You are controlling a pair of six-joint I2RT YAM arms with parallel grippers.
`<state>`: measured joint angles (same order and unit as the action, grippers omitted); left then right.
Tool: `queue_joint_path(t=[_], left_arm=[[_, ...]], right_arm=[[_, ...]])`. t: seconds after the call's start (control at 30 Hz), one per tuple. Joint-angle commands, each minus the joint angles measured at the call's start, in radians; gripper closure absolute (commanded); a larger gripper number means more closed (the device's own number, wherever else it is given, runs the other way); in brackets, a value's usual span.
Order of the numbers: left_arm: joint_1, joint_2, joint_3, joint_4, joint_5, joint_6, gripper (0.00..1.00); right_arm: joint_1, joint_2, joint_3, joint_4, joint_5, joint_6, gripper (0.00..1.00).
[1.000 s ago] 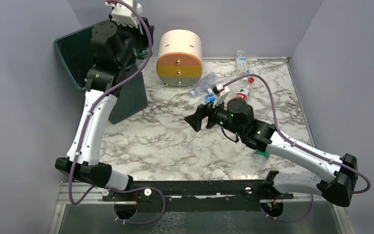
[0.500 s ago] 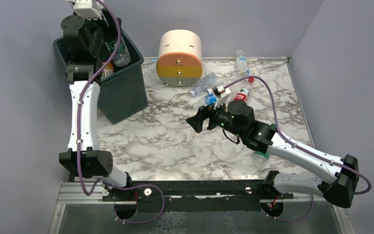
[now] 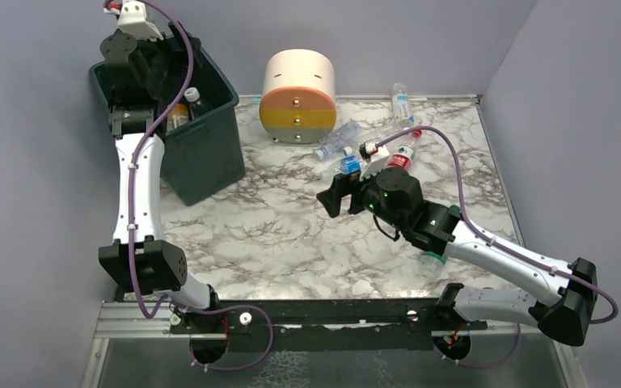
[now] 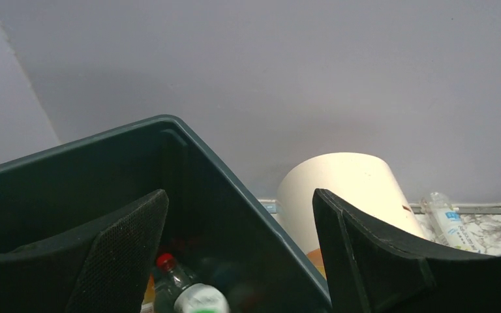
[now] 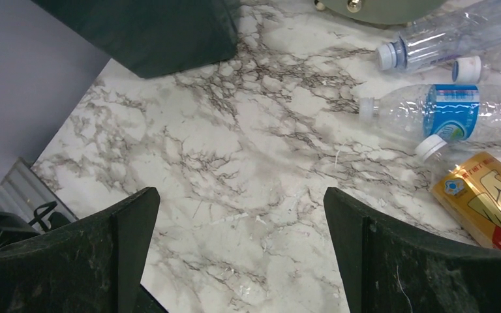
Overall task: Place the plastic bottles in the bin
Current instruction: Place the plastic bottle in the trash bin, then pick up the plastic bottle at the center of the board.
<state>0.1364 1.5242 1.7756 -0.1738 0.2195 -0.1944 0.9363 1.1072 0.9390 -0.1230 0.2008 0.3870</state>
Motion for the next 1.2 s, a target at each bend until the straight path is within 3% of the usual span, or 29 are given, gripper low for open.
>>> queue_joint_path(t=[0.0,0.17,0.4,0.67,0.87,1.17], left_arm=[[0.002,-0.019,0.033,0.0,0.02,-0.013,0.1],[0.003,-0.022,0.078,-0.061,0.065,-0.046,0.01],[-0.069,-0.07,0.039,-0.128,0.172,-0.11,0.01],[-0.272,-0.154,-0.09,-0.181,0.122,-0.095,0.01],[-0.367,-0.2,-0.194,-0.182,0.095,-0.105,0.01],[-0.512,-0.241,-0.361,-0.159,0.059,-0.119,0.01]], right_arm=[[0.006,0.018,0.024,-0.059,0.12,0.019,0.01],[-0.009,0.039,0.049,-0.118,0.185,0.051,0.0],[-0.083,0.154,0.134,-0.256,0.215,0.116,0.0],[-0.417,0.222,0.09,-0.292,-0.067,0.164,0.0],[-0.482,0.256,0.068,-0.273,-0.021,0.148,0.01],[-0.675,0.286,0.009,-0.156,-0.042,0.154,0.01]])
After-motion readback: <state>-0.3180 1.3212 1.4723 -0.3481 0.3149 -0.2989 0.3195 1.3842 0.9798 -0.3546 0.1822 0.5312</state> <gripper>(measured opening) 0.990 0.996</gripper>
